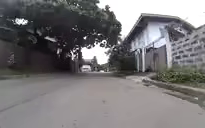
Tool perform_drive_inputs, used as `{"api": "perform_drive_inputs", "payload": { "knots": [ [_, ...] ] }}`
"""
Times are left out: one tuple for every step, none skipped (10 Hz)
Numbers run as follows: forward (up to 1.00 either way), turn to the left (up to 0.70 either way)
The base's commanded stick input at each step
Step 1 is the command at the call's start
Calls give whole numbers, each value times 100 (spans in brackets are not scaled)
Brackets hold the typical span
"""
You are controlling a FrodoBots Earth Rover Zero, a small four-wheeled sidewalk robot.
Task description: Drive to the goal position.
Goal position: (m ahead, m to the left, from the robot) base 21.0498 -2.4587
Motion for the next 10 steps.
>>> {"api": "perform_drive_inputs", "payload": {
  "knots": [
    [100,0],
    [100,0],
    [100,0],
    [100,0],
    [100,0],
    [100,0],
    [100,0],
    [100,0],
    [100,0],
    [100,0]
  ]
}}
